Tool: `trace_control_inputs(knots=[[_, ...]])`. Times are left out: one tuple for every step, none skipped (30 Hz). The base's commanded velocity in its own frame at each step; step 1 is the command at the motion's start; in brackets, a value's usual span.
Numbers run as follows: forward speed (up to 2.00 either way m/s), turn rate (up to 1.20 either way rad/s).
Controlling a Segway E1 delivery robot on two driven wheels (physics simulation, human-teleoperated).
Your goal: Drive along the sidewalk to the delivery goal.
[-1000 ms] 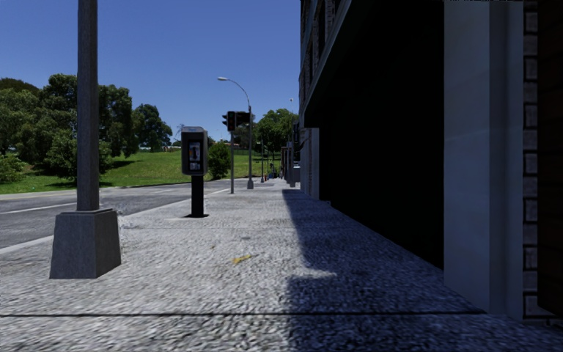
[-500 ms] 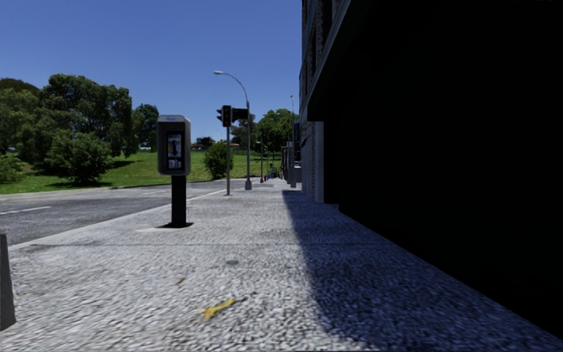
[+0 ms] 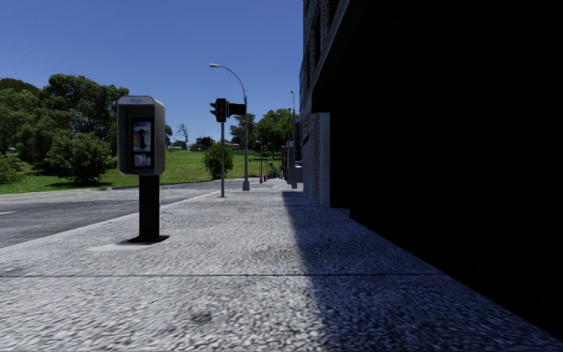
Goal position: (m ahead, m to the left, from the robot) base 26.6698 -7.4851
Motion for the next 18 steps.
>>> trace_control_inputs(knots=[[2.00,0.00],[2.00,0.00],[2.00,0.00],[2.00,0.00],[2.00,0.00],[2.00,0.00],[2.00,0.00],[2.00,0.00],[2.00,0.00],[2.00,0.00],[2.00,0.00],[2.00,0.00],[2.00,0.00],[2.00,0.00],[2.00,0.00],[2.00,0.00],[2.00,0.00],[2.00,0.00]])
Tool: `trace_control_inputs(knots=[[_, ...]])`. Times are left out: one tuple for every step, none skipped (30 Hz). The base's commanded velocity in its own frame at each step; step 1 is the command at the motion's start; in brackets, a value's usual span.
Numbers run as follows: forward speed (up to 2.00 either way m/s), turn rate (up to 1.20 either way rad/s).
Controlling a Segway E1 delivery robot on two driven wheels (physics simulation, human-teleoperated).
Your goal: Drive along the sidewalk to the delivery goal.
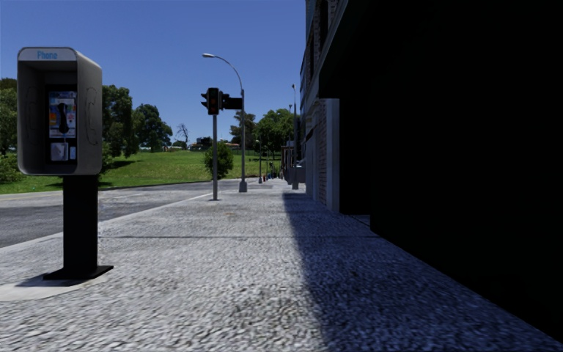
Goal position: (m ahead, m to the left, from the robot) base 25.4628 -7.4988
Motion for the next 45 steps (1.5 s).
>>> trace_control_inputs(knots=[[2.00,0.00],[2.00,0.00],[2.00,0.00],[2.00,0.00],[2.00,0.00],[2.00,0.00],[2.00,0.00],[2.00,0.00],[2.00,0.00],[2.00,0.00],[2.00,0.00],[2.00,0.00],[2.00,0.00],[2.00,0.00],[2.00,0.00],[2.00,0.00],[2.00,0.00],[2.00,0.00],[2.00,0.00],[2.00,0.00],[2.00,0.00],[2.00,0.00],[2.00,0.00],[2.00,0.00],[2.00,0.00],[2.00,0.00],[2.00,0.00],[2.00,0.00],[2.00,0.00],[2.00,0.00],[2.00,0.00],[2.00,0.00],[2.00,0.00],[2.00,0.00],[2.00,0.00],[2.00,0.00],[2.00,0.00],[2.00,0.00],[2.00,0.00],[2.00,0.00],[2.00,0.00],[2.00,0.00],[2.00,0.00],[2.00,0.00],[2.00,0.00]])
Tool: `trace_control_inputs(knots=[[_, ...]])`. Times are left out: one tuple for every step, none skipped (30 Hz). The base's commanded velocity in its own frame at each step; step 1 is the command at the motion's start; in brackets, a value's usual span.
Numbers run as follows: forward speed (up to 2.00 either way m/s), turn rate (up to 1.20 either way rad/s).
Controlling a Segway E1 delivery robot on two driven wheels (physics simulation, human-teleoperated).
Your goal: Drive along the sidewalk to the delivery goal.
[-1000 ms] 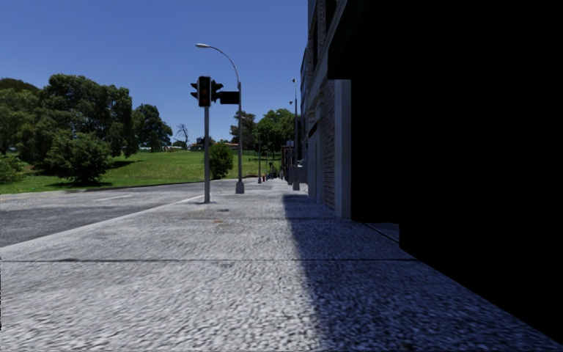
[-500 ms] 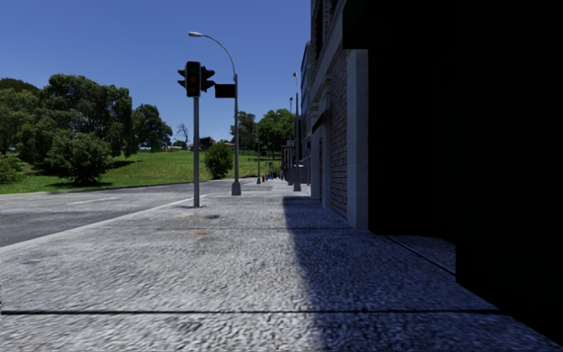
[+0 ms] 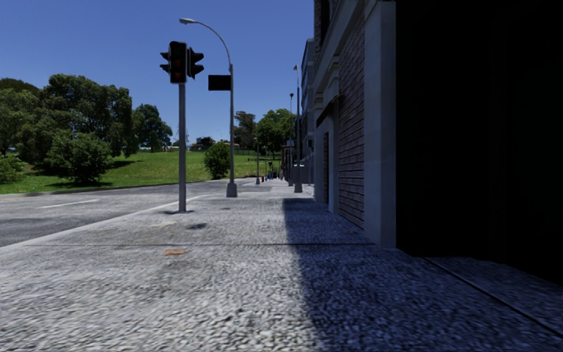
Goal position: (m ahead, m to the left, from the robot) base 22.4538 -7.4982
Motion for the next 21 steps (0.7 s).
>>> trace_control_inputs(knots=[[2.00,0.00],[2.00,0.00],[2.00,0.00],[2.00,0.00],[2.00,0.00],[2.00,0.00],[2.00,0.00],[2.00,0.00],[2.00,0.00],[2.00,0.00],[2.00,0.00],[2.00,0.00],[2.00,0.00],[2.00,0.00],[2.00,0.00],[2.00,0.00],[2.00,0.00],[2.00,0.00],[2.00,0.00],[2.00,0.00],[2.00,0.00]])
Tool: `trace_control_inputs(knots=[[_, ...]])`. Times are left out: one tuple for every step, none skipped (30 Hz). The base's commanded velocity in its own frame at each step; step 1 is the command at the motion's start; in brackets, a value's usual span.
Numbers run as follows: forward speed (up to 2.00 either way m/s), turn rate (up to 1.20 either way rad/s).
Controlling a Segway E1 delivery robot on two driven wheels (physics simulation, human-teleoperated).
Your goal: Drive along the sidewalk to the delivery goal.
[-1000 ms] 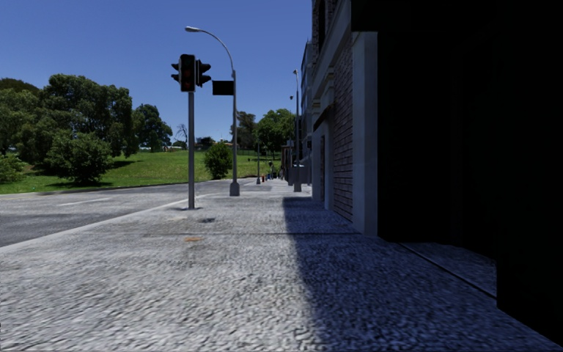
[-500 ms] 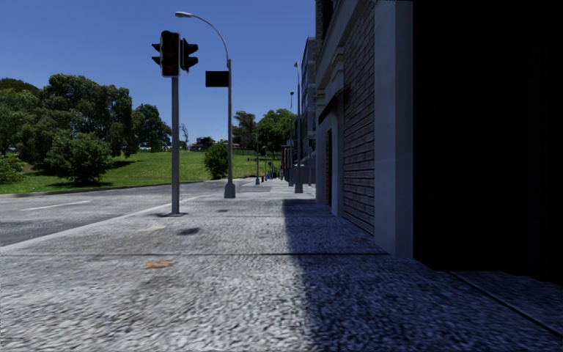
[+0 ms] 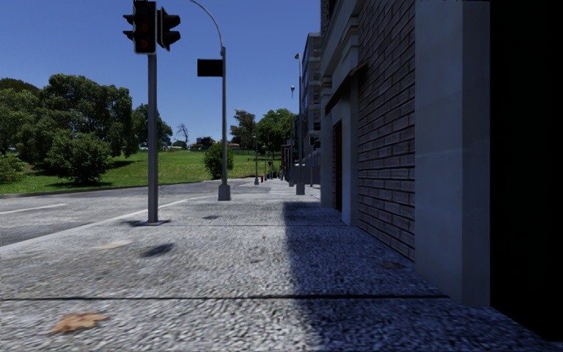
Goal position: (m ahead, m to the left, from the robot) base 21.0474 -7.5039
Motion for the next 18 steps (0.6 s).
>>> trace_control_inputs(knots=[[2.00,0.00],[2.00,0.00],[2.00,0.00],[2.00,0.00],[2.00,0.00],[2.00,0.00],[2.00,0.00],[2.00,0.00],[2.00,0.00],[2.00,0.00],[2.00,0.00],[2.00,0.00],[2.00,0.00],[2.00,0.00],[2.00,0.00],[2.00,0.00],[2.00,0.00],[2.00,0.00]])
